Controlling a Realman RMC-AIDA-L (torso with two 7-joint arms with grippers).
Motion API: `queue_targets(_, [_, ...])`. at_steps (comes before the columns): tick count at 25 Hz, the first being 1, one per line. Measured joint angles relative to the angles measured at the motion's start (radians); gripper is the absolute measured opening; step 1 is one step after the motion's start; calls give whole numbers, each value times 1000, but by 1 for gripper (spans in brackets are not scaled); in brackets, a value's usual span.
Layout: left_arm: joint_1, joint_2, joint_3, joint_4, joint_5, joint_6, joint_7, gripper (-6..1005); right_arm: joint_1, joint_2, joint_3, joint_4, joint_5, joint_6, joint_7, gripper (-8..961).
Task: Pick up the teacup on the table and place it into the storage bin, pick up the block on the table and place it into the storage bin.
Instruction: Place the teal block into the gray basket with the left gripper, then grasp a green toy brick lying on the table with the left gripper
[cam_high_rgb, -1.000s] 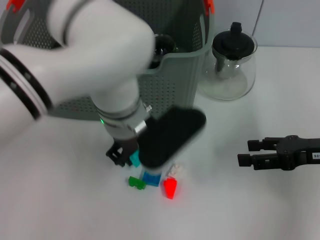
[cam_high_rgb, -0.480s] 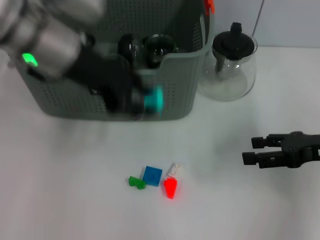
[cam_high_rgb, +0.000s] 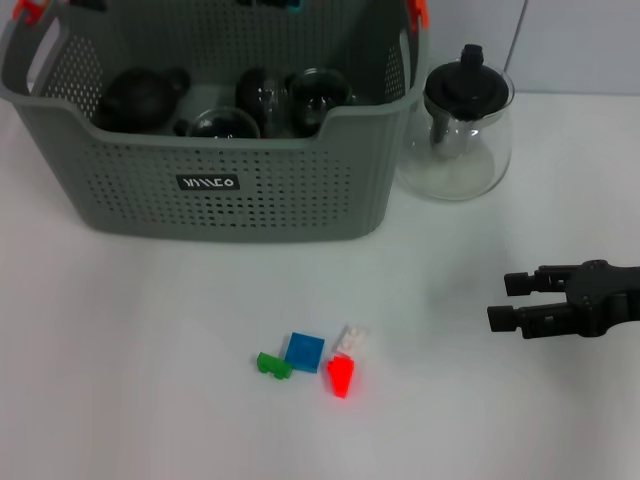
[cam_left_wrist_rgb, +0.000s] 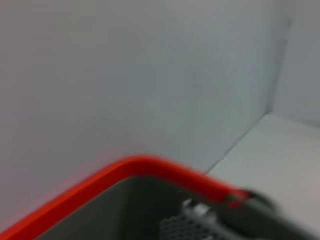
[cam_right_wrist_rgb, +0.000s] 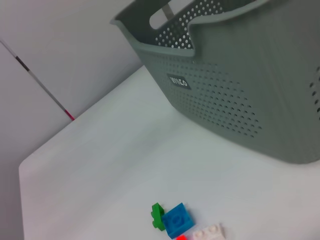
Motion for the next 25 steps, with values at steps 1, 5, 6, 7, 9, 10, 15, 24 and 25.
queue_targets(1, [-11, 3, 26, -37, 26, -47, -15, 406, 0, 0, 0, 0, 0, -1, -1, 881])
queue_targets(5, [-27, -25, 53, -77, 94, -131, -34, 410, 2, -3, -10, 0, 0, -4, -2, 881])
queue_targets(6, [-27, -25, 53, -77, 94, -131, -34, 442, 3, -4, -12, 0, 0, -4, -2, 881])
queue_targets(7, [-25, -32, 58, -68, 96, -127, -34, 474, 3, -6, -14, 0, 0, -5, -2, 882])
queue_targets(9, [-21, -39, 66, -50, 96, -103, -36, 538, 3, -8, -14, 0, 0, -8, -3, 882])
queue_targets(10, [-20, -42, 66, -41, 94, -83, -37, 570, 3, -9, -14, 0, 0, -9, -3, 882])
queue_targets(15, [17, -49, 22, 85, -9, 99, -32, 713, 4, -14, -14, 0, 0, -12, -14, 882])
queue_targets(24, [211, -56, 29, 379, -322, 658, 141, 921, -1, -22, -14, 0, 0, -11, -15, 882])
queue_targets(25, [223, -63, 47, 388, -307, 664, 147, 940, -2, -22, -14, 0, 0, -10, -15, 882])
